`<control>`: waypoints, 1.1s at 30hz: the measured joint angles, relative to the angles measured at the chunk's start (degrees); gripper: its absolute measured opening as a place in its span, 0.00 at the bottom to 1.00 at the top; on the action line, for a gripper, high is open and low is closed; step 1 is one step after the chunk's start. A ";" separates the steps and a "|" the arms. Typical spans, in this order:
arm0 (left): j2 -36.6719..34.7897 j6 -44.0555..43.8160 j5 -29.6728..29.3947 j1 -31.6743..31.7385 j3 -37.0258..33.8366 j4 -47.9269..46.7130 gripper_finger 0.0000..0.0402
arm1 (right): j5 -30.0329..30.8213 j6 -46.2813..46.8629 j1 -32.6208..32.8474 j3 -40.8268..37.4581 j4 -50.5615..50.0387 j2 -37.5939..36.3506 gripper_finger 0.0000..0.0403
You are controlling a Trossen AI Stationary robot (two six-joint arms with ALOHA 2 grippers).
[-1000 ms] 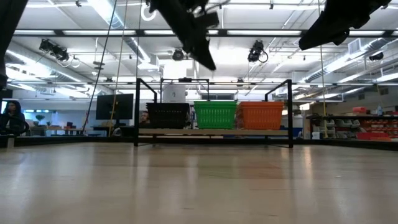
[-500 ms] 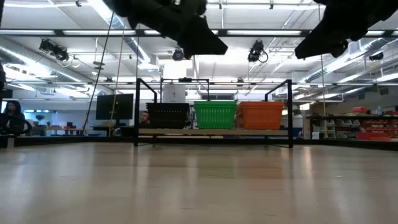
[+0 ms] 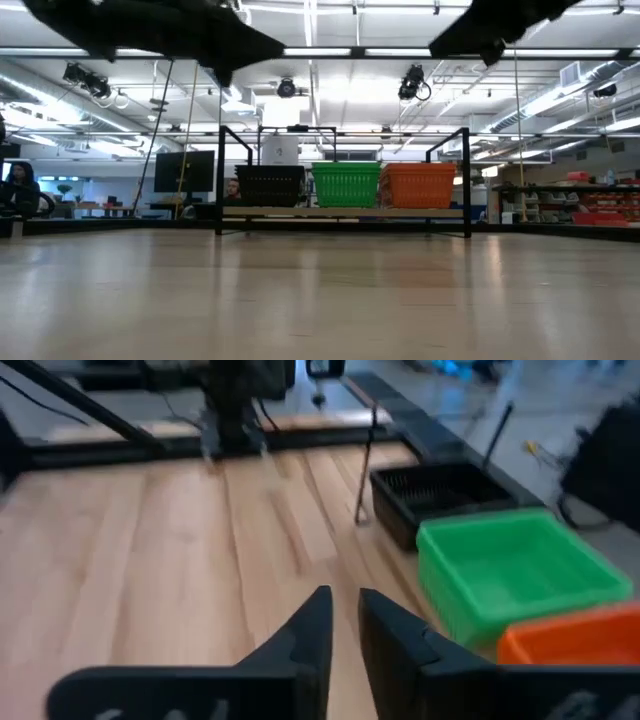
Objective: Stack baskets on shelf by color
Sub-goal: Return to Home Position
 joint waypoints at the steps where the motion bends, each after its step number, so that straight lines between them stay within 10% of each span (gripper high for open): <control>1: -2.41 -0.02 0.02 -0.02 -1.09 -1.14 0.01 | -1.46 -1.68 -1.04 0.51 -0.17 -0.92 0.14; 13: -28.70 -2.15 -3.58 -5.56 -13.52 -11.70 0.01 | -8.59 -1.79 -4.89 -2.32 -9.86 -13.94 0.04; 33: -44.03 -2.86 -6.44 -8.33 -27.35 -11.49 0.01 | -11.26 -5.39 -7.26 -31.75 13.46 -40.91 0.02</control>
